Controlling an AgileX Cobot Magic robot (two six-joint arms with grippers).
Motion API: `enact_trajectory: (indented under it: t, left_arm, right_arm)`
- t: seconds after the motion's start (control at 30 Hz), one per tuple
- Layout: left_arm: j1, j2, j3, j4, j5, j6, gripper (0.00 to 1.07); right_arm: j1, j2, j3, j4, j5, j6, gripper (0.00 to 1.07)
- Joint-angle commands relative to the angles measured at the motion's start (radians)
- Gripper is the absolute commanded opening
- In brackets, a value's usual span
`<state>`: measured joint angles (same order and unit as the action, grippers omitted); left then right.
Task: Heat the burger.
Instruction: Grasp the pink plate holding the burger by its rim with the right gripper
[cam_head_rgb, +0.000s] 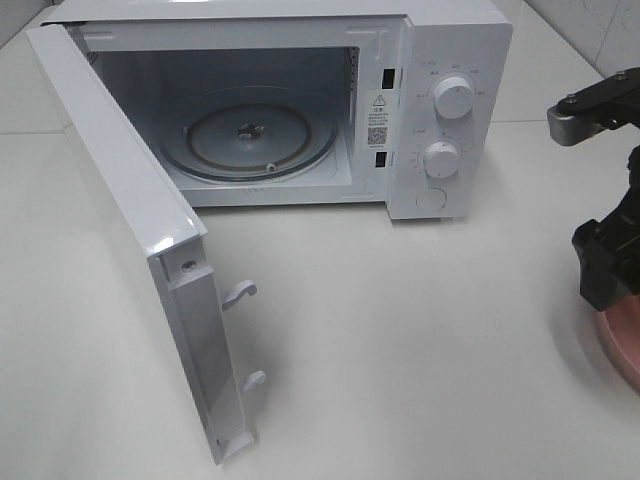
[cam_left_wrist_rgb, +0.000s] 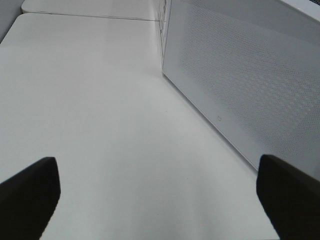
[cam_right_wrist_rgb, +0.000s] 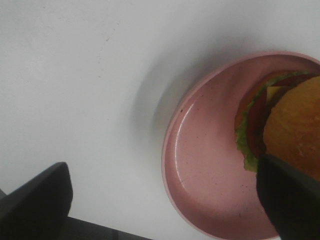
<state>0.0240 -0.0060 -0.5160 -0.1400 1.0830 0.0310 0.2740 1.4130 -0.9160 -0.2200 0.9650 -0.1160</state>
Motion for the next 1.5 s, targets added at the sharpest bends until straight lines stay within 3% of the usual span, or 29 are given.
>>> enact_trajectory:
  t: [0.03, 0.23, 0.73, 1.5]
  left_arm:
    - [-0.005, -0.004, 0.001, -0.003, -0.016, -0.006, 1.00]
    - [-0.005, -0.004, 0.001, -0.003, -0.016, -0.006, 1.00]
    - [-0.005, -0.004, 0.001, -0.003, -0.016, -0.006, 1.00]
    - [-0.005, -0.004, 0.001, -0.003, -0.016, -0.006, 1.00]
  right_arm:
    - [-0.035, -0.007, 0.025, 0.006, 0.010, 0.019, 0.93]
    - [-0.075, -0.007, 0.068, 0.053, -0.027, 0.016, 0.92]
    - [-0.113, 0.019, 0.286, 0.077, -0.287, 0.015, 0.86]
    - [-0.113, 0.244, 0.304, -0.019, -0.491, 0.095, 0.80]
